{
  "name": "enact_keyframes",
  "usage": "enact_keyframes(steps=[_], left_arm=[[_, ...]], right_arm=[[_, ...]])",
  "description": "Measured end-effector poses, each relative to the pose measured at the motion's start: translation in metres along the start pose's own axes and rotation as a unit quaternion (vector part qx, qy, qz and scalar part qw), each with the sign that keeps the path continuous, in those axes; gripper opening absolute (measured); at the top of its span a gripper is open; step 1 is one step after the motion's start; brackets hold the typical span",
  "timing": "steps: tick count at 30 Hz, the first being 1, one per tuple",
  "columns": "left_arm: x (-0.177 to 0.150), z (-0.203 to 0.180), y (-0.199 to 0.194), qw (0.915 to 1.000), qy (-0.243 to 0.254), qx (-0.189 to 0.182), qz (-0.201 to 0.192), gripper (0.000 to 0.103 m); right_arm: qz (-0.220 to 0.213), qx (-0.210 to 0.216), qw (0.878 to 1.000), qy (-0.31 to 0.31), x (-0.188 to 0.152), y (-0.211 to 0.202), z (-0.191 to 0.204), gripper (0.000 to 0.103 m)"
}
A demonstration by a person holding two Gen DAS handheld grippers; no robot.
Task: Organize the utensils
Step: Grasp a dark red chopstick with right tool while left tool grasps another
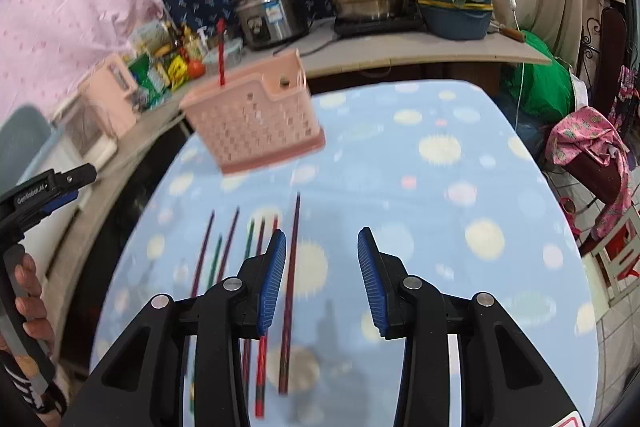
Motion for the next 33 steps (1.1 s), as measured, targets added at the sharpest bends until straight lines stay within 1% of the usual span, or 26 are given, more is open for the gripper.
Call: enact_keyframes(steps=[4, 7, 12, 17, 20, 24, 32, 33], left_arm=[[-0.047, 0.003, -0.004, 0.9995, 0.013, 0.011, 0.028, 0.058], [-0.077, 0.005, -0.004, 0.9985, 0.02, 0.013, 0.049, 0.058], [-0.11, 0.003, -0.004, 0.9972, 0.035, 0.014, 0.065, 0.058], [-0.132, 0.002, -0.002, 0.9964, 0.03, 0.009, 0.079, 0.058], [-0.138, 0.004, -0.001, 0.9958, 0.03, 0.013, 0.085, 0.058], [-0.144, 0.008, 0.0, 0.9955, 0.025, 0.014, 0.09, 0.058], [-0.158, 0.008, 0.003, 0.994, 0.025, 0.01, 0.106, 0.058], [-0.16, 0.007, 0.003, 0.9938, 0.026, 0.009, 0.107, 0.058]], right_arm=[[0.027, -0.008, 0.999, -0.025, -0.051, -0.004, 0.006, 0.037], [0.05, -0.002, 0.999, -0.021, -0.081, -0.001, 0.009, 0.037], [0.07, 0.004, 0.997, -0.014, -0.108, 0.007, 0.015, 0.037], [0.075, 0.008, 0.997, -0.021, -0.117, 0.015, 0.025, 0.036], [0.074, 0.008, 0.997, -0.026, -0.117, 0.021, 0.028, 0.034], [0.079, 0.007, 0.996, -0.031, -0.119, 0.03, 0.031, 0.025], [0.077, -0.003, 0.996, -0.046, -0.122, 0.038, 0.033, 0.014], [0.077, -0.005, 0.996, -0.046, -0.122, 0.038, 0.032, 0.012]])
Point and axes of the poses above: each gripper's, at about its wrist camera, not at the fingertips, and y roughly the way its jaws point, z to its left, x to its top, the point moved 9 cm from there along y, roughly the way its jaws point, and after that the axes turned 8 degrees about -z, right-handed, at the moved point
